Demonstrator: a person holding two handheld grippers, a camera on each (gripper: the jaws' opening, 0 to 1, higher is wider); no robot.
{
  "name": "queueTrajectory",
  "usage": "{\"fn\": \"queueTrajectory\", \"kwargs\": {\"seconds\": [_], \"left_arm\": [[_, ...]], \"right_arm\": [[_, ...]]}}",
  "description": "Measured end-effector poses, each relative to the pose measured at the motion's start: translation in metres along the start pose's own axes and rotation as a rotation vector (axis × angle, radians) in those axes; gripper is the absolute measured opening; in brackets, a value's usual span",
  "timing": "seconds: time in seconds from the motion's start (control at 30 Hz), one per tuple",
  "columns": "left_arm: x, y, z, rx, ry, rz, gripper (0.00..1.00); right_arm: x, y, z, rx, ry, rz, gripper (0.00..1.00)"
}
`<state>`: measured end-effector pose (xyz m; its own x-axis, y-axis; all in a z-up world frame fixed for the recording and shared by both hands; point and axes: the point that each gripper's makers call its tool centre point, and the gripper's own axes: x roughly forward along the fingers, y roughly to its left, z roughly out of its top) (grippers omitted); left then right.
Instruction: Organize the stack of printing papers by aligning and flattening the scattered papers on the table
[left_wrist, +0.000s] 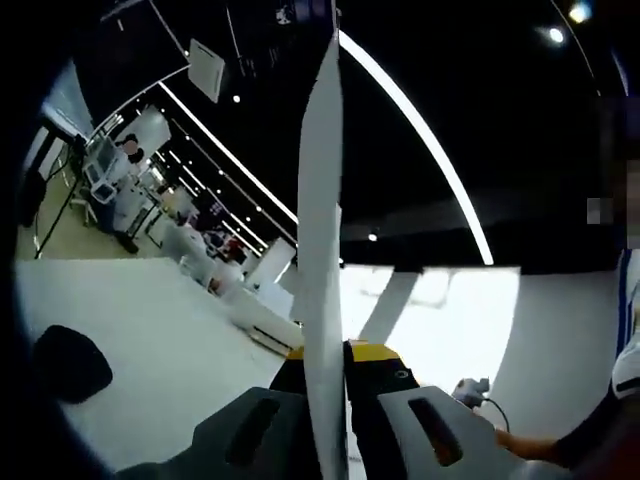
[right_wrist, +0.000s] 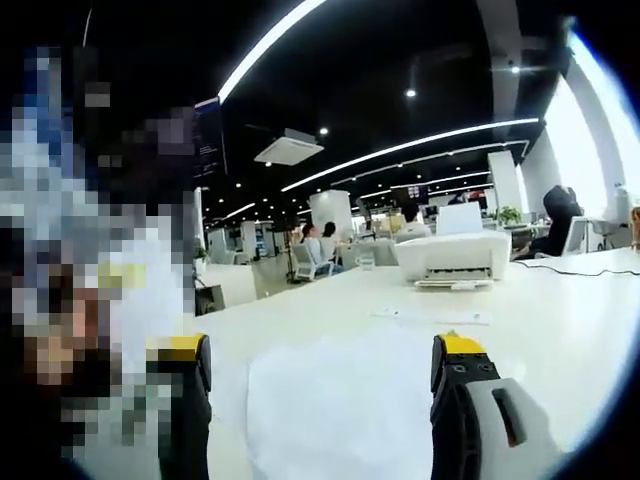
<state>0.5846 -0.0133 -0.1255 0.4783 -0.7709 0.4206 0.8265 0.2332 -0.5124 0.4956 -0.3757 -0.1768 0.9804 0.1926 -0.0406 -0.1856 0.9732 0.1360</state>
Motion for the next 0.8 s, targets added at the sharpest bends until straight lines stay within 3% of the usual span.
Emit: {"fn": "queueTrajectory", "kwargs": {"seconds": [0.47,0.7,0.8], "left_arm": [[0.003,-0.007,-0.007,-0.029,0.01,-0.016,0.06],[0.002,-0.008,-0.01,-0.043,0.013,-0.018,0.06],[0.002,-0.009,-0.011,-0.046,0.013,-0.02,0.06]], "right_arm": [[0.006,-0.037,-0.048,0.037,0.069,-0.076,0.87],[0.014,-0.057,-0.083,-0.028,0.164,-0.149,0.87],[0.016,-0.064,-0.092,-0.014,0.182,-0.163,0.87]]}}
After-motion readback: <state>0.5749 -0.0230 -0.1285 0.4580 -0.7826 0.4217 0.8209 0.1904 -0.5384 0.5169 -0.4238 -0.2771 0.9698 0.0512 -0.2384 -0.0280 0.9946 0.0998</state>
